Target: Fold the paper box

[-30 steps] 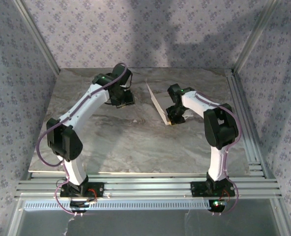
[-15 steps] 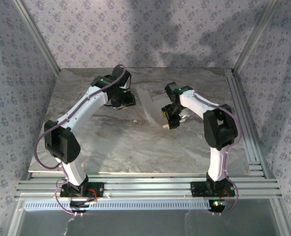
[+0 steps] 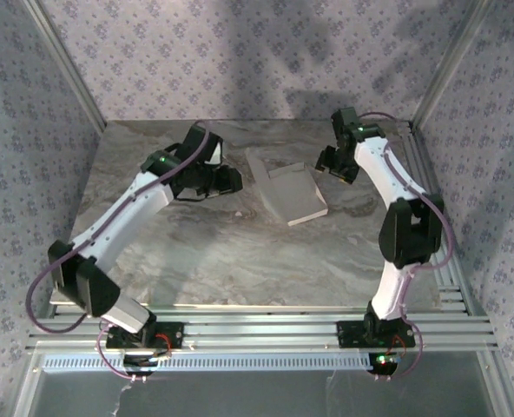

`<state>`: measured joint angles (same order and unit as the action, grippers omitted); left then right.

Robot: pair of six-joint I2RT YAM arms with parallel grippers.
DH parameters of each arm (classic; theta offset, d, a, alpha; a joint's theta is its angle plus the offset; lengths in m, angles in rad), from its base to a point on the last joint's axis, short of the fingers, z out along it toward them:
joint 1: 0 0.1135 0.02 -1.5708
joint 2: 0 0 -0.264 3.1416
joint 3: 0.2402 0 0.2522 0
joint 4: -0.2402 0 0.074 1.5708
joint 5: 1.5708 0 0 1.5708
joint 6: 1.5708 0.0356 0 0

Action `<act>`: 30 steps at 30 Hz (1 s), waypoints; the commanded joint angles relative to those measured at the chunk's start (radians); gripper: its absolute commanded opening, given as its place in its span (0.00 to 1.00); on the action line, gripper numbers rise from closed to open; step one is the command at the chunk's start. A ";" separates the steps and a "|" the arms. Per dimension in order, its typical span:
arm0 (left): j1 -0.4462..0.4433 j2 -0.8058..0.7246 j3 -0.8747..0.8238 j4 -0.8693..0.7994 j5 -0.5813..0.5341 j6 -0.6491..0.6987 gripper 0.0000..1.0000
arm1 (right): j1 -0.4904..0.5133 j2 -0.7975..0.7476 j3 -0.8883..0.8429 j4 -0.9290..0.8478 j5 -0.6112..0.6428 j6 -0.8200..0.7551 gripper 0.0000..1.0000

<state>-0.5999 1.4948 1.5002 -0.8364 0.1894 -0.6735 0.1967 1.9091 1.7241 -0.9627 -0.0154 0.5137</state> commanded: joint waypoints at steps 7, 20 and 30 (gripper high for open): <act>-0.045 -0.114 -0.233 0.264 0.062 -0.113 0.38 | 0.001 0.261 0.222 -0.074 -0.036 -0.272 0.56; -0.053 -0.140 -0.243 0.225 0.048 -0.100 0.37 | 0.017 0.443 0.384 -0.148 -0.007 -0.199 0.49; -0.053 -0.155 -0.237 0.224 0.038 -0.090 0.37 | 0.020 0.465 0.368 -0.139 -0.008 -0.170 0.43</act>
<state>-0.6483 1.3827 1.2469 -0.6243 0.2321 -0.7715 0.2131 2.3508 2.0727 -1.0752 -0.0296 0.3252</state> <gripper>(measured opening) 0.371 0.431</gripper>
